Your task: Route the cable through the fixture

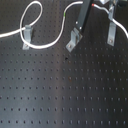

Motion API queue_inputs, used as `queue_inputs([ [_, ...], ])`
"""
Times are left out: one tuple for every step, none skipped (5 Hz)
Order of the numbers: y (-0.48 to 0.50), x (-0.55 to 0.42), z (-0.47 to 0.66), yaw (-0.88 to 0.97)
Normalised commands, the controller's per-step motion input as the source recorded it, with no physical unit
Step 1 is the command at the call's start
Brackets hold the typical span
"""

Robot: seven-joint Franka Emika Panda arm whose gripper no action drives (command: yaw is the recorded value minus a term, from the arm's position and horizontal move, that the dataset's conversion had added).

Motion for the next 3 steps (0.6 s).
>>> queue_inputs([
  [0.144,-0.029,0.0,-0.39],
  [0.117,-0.06,0.05,-0.7],
  [0.16,-0.156,0.12,-0.79],
])
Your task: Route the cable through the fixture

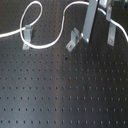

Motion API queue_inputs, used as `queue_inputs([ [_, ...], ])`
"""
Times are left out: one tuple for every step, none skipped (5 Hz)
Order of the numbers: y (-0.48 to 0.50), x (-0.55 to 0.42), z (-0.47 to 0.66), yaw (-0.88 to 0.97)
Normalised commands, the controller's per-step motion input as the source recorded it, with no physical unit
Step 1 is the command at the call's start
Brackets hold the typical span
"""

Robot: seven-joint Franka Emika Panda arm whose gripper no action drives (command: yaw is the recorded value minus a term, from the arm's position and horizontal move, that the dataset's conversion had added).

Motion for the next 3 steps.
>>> queue_inputs([
  [0.203,-0.109,0.1,-0.56],
  [0.224,-0.03,0.66,-0.3],
  [0.208,0.047,0.75,-0.34],
])
